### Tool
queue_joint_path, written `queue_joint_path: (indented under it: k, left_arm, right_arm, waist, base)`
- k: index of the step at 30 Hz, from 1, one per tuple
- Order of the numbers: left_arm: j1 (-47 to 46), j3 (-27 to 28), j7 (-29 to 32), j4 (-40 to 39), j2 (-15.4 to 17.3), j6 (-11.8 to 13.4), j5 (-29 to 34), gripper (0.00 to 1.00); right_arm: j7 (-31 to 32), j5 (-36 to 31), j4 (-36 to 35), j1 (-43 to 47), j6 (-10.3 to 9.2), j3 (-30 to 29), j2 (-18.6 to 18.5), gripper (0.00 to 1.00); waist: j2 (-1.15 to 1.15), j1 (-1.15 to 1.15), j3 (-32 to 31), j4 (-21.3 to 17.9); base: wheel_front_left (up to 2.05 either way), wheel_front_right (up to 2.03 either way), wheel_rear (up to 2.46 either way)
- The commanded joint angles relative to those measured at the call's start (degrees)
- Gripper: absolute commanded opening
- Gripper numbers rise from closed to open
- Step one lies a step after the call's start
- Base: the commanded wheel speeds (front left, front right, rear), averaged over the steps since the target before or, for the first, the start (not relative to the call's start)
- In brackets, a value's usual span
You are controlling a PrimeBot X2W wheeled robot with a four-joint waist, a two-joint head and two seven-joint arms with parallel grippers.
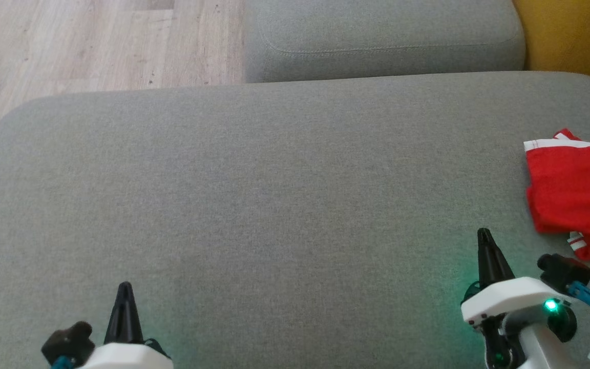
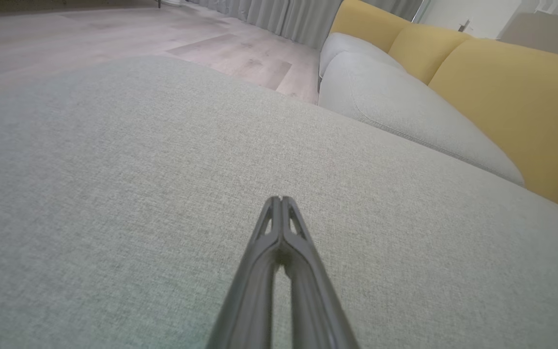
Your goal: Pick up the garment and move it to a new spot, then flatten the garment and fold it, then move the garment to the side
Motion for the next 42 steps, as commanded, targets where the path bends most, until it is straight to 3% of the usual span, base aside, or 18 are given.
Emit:
queue_joint_path:
  k: [1,42]
  left_arm:
    - [-2.7,1.3,0.3,-2.2,0.2,-0.3,-2.1,0.0]
    - [-4.3,3.9,7.0,-5.8,0.3,-1.9,-29.3,0.0]
  right_arm:
    - [0.5,2.1,-2.5,-1.8,-0.01,-0.1,-0.2,0.0]
    - [7.1,28.0,-9.6,0.0,-0.02,-3.5,-0.2,0.0]
  waist:
    - [0.0,0.0,0.0,0.0]
    - [0.0,0.0,0.1,-0.7]
  base:
    - [0.0,0.0,0.0]
    - [0.0,0.0,0.0]
